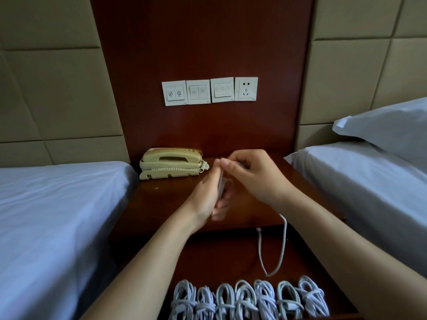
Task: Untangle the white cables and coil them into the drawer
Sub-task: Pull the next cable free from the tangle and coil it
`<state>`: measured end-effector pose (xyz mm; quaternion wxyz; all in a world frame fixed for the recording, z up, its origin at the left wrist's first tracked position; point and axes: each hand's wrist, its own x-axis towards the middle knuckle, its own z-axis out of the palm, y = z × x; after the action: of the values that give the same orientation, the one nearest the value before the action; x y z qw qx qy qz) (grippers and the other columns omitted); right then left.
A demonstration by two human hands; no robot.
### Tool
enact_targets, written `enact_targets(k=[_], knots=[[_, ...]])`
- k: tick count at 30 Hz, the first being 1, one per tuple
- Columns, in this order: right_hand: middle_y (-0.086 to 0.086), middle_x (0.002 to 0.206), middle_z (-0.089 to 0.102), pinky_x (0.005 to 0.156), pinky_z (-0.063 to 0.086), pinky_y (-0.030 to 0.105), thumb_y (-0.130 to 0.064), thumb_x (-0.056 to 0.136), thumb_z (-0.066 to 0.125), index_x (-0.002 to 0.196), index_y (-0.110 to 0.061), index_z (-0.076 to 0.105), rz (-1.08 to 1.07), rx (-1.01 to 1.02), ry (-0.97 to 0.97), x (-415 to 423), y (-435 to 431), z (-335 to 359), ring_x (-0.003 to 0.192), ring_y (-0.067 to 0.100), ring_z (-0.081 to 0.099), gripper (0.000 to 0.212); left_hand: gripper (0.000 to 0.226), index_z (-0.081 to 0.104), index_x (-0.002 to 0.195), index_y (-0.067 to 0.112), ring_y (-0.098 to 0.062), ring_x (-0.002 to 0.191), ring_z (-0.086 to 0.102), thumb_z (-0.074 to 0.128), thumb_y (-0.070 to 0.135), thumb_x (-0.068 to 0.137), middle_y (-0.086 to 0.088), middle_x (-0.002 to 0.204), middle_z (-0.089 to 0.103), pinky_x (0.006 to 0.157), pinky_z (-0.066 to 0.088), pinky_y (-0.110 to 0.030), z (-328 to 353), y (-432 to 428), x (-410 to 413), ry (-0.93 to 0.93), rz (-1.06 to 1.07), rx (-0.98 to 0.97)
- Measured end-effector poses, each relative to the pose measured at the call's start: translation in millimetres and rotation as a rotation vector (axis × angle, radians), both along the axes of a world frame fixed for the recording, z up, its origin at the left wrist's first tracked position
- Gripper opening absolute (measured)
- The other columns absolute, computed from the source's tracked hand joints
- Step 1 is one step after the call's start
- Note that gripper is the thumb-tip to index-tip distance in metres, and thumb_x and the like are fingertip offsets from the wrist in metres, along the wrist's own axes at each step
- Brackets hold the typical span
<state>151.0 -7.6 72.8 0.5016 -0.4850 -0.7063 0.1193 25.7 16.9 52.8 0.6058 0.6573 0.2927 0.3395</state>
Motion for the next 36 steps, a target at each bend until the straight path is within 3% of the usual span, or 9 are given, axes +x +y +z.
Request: enact_targets(k=[8, 13, 18, 21, 26, 29, 31, 33, 36], knots=[[-0.004, 0.049, 0.035, 0.046, 0.022, 0.022, -0.028, 0.093, 0.055, 0.053, -0.017, 0.047, -0.025, -0.089, 0.084, 12, 13, -10, 0.048, 0.008, 0.028, 0.043, 0.056, 0.03, 0.055, 0.011, -0.006, 0.028, 0.014, 0.021, 0.041, 0.102, 0.003, 0.037, 0.017, 0.037, 0.014, -0.013, 7, -8, 4, -0.136, -0.061, -0.002], [0.003, 0.052, 0.035, 0.044, 0.02, 0.019, -0.023, 0.097, 0.048, 0.064, -0.002, 0.055, 0.016, -0.191, 0.064, 10, 16, -22, 0.046, 0.007, 0.026, 0.04, 0.053, 0.031, 0.056, 0.011, -0.005, 0.028, 0.016, 0.021, 0.034, 0.103, 0.002, 0.038, 0.02, 0.035, 0.015, -0.014, 5, -5, 1, -0.195, 0.012, 0.037], [0.005, 0.053, 0.038, 0.043, 0.024, 0.018, -0.021, 0.098, 0.047, 0.058, -0.019, 0.055, 0.09, -0.287, -0.047, 4, 12, -27, 0.043, 0.008, 0.028, 0.041, 0.05, 0.032, 0.06, 0.011, -0.005, 0.027, 0.02, 0.019, 0.031, 0.104, 0.003, 0.037, 0.025, 0.033, 0.016, -0.013, 5, 5, -4, -0.292, 0.106, 0.029], [0.004, 0.054, 0.039, 0.043, 0.024, 0.016, -0.021, 0.097, 0.049, 0.075, -0.014, 0.07, 0.16, -0.363, -0.169, 0, 6, -27, 0.042, 0.006, 0.028, 0.031, 0.051, 0.033, 0.06, 0.011, -0.005, 0.026, 0.021, 0.02, 0.032, 0.104, 0.004, 0.037, 0.026, 0.032, 0.018, -0.011, 5, 11, -7, -0.335, 0.167, 0.002], [0.01, 0.073, 0.064, 0.056, 0.039, 0.02, -0.023, 0.096, 0.05, 0.102, -0.015, 0.071, 0.174, -0.367, -0.418, -11, 0, -24, 0.056, 0.015, 0.046, 0.023, 0.051, 0.036, 0.06, 0.011, -0.004, 0.026, 0.025, 0.024, 0.037, 0.102, 0.006, 0.039, 0.029, 0.03, 0.02, -0.014, 4, 13, -13, -0.348, 0.22, -0.038], [0.007, 0.08, 0.067, 0.059, 0.042, 0.018, -0.023, 0.097, 0.049, 0.103, -0.012, 0.07, 0.164, -0.368, -0.488, -14, -3, -22, 0.061, 0.013, 0.053, 0.024, 0.051, 0.036, 0.06, 0.011, -0.005, 0.028, 0.028, 0.025, 0.038, 0.102, 0.006, 0.039, 0.031, 0.031, 0.024, -0.015, 2, 15, -12, -0.32, 0.266, -0.028], [0.009, 0.091, 0.069, 0.076, 0.05, 0.03, -0.024, 0.097, 0.049, 0.097, -0.01, 0.07, 0.202, -0.38, -0.529, -17, -5, -25, 0.077, 0.02, 0.062, 0.026, 0.05, 0.037, 0.061, 0.01, -0.008, 0.03, 0.033, 0.026, 0.036, 0.102, 0.004, 0.04, 0.035, 0.034, 0.032, -0.017, -1, 19, -13, -0.308, 0.303, -0.021], [0.01, 0.092, 0.068, 0.081, 0.048, 0.037, -0.024, 0.097, 0.049, 0.09, -0.006, 0.068, 0.224, -0.371, -0.558, -21, -8, -25, 0.081, 0.022, 0.062, 0.027, 0.05, 0.04, 0.062, 0.01, -0.01, 0.033, 0.04, 0.026, 0.036, 0.102, 0.002, 0.042, 0.039, 0.039, 0.04, -0.021, -5, 24, -15, -0.282, 0.348, -0.007], [0.006, 0.081, 0.067, 0.065, 0.043, 0.019, -0.022, 0.096, 0.05, 0.087, -0.008, 0.071, 0.21, -0.304, -0.555, -22, -12, -17, 0.07, 0.014, 0.058, 0.026, 0.051, 0.044, 0.062, 0.01, -0.011, 0.037, 0.046, 0.027, 0.037, 0.102, 0.004, 0.042, 0.046, 0.044, 0.041, -0.024, -9, 28, -18, -0.16, 0.445, 0.085]])
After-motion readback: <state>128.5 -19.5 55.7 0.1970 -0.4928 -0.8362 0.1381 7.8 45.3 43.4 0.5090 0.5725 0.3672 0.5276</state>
